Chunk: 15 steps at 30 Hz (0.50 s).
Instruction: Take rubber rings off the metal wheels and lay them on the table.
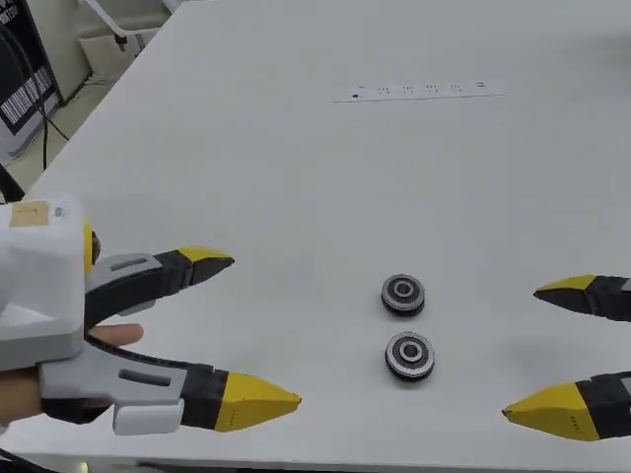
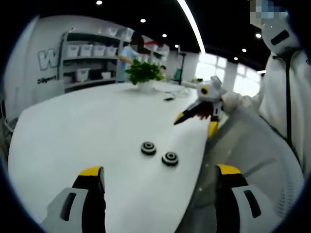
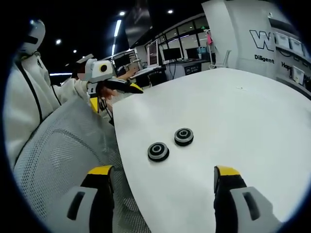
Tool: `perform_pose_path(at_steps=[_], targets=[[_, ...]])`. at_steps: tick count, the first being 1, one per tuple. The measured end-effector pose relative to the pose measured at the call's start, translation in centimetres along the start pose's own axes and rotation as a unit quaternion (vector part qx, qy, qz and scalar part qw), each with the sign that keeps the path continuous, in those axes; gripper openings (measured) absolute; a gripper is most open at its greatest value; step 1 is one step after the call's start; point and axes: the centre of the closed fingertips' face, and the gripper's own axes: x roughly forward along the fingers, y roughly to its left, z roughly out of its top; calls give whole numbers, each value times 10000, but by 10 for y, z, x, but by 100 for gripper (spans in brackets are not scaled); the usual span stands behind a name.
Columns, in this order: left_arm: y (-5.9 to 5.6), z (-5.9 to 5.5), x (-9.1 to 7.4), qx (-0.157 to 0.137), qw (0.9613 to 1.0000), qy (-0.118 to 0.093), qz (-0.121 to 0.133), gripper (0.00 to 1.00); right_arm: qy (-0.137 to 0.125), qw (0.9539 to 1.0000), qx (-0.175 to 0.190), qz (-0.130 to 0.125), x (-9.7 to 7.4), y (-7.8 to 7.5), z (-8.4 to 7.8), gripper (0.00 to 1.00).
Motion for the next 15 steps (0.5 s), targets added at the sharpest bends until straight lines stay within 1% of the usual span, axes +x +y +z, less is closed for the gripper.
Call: perform_pose_path(at_steps=[2,3,4,7,9,10,12,15], targets=[[-3,2,0,65,9999,42,-104,94,20,10000,-43,12,-1,-2,2,82],[-3,4,0,143,9998,67,-153,94,6,10000,-59,11,-1,-4,3,82],[-3,6,1,179,9997,65,-168,94,-8,10000,-64,15,-2,-5,5,82],[-1,12,3,224,9996,80,-166,91,-71,9999,-95,68,-2,-6,10,81],[2,16,3,314,9994,93,-123,86,-73,9998,-124,112,-1,-6,12,80],[3,19,4,399,9991,56,-116,85,-70,9998,-132,125,-1,-6,12,80],[5,27,6,477,9988,-41,-92,84,-54,9997,-161,156,1,-6,13,80],[5,38,9,494,9985,-207,-139,82,-51,9996,-184,183,3,-6,14,80]])
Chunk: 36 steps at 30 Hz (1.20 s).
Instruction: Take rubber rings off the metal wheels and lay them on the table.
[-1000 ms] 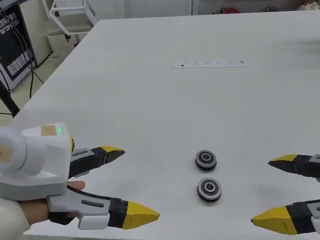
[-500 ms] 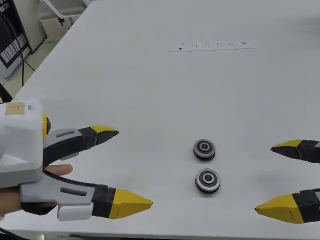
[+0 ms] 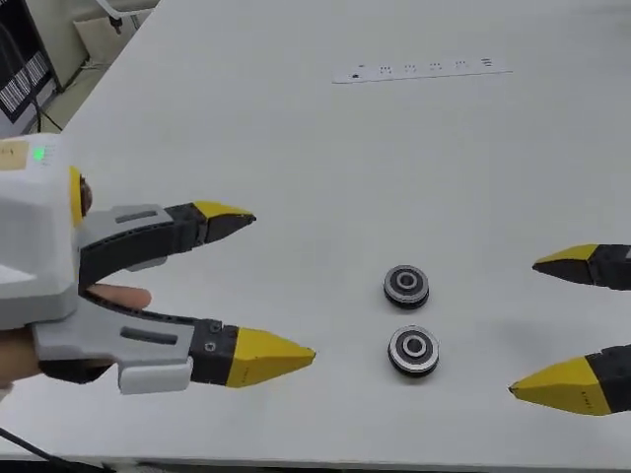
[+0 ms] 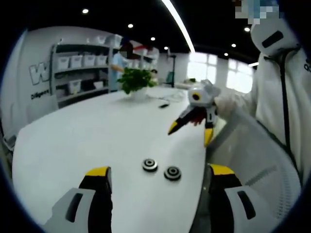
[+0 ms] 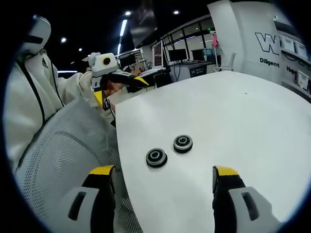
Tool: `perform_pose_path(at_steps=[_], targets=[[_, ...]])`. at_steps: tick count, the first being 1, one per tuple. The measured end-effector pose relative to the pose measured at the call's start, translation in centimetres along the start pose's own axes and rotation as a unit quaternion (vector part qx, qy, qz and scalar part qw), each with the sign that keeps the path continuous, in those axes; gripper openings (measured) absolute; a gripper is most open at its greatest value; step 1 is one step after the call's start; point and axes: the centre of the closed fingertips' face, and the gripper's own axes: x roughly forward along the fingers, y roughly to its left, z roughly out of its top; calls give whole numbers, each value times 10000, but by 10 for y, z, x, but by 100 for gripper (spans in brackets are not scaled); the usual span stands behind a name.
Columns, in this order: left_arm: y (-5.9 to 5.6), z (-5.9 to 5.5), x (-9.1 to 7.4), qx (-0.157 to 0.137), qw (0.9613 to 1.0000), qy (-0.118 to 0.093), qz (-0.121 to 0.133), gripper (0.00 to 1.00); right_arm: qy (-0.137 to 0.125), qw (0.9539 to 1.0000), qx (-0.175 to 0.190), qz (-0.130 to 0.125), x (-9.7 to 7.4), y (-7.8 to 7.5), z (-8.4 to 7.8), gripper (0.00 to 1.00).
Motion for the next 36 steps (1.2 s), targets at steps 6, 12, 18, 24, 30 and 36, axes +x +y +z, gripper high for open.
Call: perform_pose_path(at_steps=[6,12,18,24,30,36], targets=[[3,15,5,217,9995,-197,-86,73,-87,9998,-85,138,4,2,5,75],[7,23,11,350,9988,-320,-157,69,-86,9995,-224,223,7,3,6,70],[5,30,24,495,9978,-373,-215,63,-238,9990,-228,305,12,3,12,66],[-4,31,49,576,9972,-320,-358,58,-316,9985,-243,385,23,3,13,61],[-14,20,71,507,9967,-245,-583,54,-292,9977,-289,533,31,7,7,56],[-22,3,87,573,9961,-142,-657,50,-278,9968,-364,653,38,13,1,50]])
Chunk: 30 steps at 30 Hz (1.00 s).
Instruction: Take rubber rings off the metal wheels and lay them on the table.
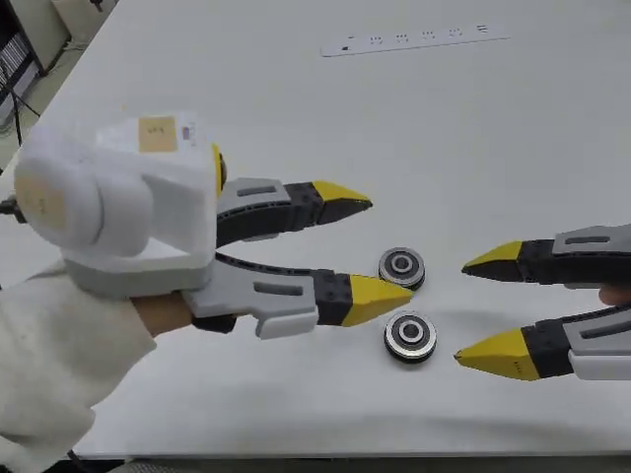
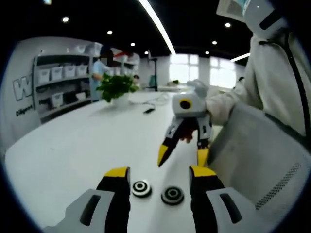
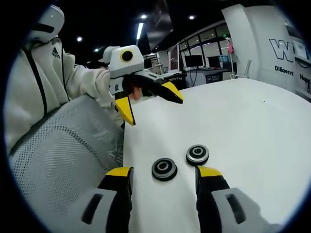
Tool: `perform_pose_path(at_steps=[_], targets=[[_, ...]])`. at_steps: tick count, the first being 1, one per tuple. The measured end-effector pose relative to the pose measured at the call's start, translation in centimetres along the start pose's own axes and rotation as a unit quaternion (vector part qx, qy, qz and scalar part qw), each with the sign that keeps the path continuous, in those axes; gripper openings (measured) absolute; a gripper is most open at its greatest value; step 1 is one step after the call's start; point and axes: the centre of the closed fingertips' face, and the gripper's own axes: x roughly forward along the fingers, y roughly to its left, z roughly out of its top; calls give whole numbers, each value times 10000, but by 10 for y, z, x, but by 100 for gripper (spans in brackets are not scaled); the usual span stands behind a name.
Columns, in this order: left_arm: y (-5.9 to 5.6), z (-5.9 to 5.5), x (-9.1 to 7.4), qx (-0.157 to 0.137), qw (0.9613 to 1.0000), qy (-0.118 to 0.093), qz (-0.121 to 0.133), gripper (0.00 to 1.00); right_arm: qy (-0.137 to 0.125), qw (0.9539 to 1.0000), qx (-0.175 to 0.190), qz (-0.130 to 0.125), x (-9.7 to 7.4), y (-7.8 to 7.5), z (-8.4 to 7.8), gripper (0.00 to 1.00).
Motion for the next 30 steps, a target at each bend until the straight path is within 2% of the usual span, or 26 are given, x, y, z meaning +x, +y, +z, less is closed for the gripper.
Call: perform_pose_path(at_steps=[9,12,15,17,24,30], targets=[[-6,-14,12,-80,9999,-36,-60,41,93,9999,-111,82,11,2,-8,40],[-7,-22,14,16,9999,64,-82,37,138,9998,-116,92,14,2,-12,38],[-11,-30,19,-51,9998,134,-120,36,179,9997,-118,103,18,2,-18,36],[-13,-35,21,18,9997,197,-150,34,202,9996,-161,116,20,2,-21,33],[-17,-44,26,41,9994,285,-185,28,261,9993,-231,124,23,0,-27,28],[-22,-57,31,99,9986,461,-247,23,252,9990,-333,137,26,0,-28,24]])
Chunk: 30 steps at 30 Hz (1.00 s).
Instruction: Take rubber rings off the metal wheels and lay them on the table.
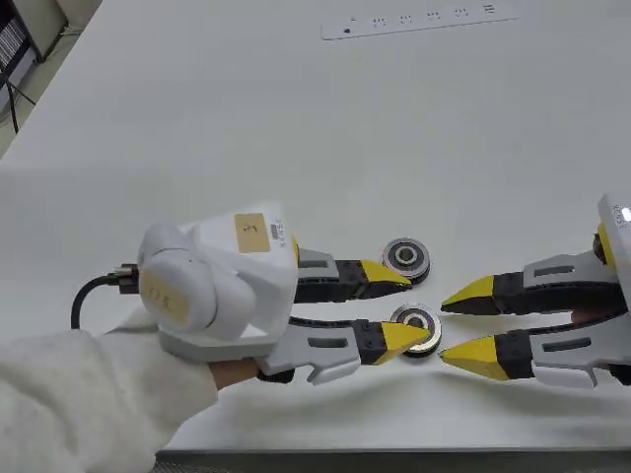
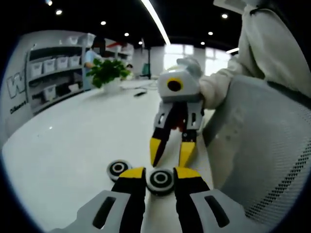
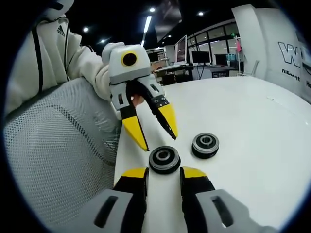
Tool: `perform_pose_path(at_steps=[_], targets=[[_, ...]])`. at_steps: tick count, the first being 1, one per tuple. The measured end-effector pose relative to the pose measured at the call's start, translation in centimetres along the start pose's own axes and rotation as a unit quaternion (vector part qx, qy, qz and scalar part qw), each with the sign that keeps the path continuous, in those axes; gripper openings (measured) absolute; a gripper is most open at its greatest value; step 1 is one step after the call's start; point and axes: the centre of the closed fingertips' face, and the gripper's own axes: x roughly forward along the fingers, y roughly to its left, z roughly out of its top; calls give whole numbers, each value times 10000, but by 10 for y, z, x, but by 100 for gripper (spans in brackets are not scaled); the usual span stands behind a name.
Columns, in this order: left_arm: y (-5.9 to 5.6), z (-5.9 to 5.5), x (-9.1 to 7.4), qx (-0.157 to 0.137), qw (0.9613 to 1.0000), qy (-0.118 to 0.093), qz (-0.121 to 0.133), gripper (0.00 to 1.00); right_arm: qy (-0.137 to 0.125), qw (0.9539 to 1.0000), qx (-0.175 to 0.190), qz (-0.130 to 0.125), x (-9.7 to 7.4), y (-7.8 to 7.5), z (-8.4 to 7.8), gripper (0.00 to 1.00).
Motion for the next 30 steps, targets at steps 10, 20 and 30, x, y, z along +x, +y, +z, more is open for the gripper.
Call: perform_pose_path(at_steps=[10,20,30], targets=[[2,-14,4,-76,9998,151,50,18,10,10000,-94,-24,4,0,0,22],[2,-16,7,104,9998,149,45,17,88,9997,-225,-61,7,-1,-3,22],[0,-16,8,179,9998,110,2,14,86,9996,-274,-79,7,-2,-3,19]])
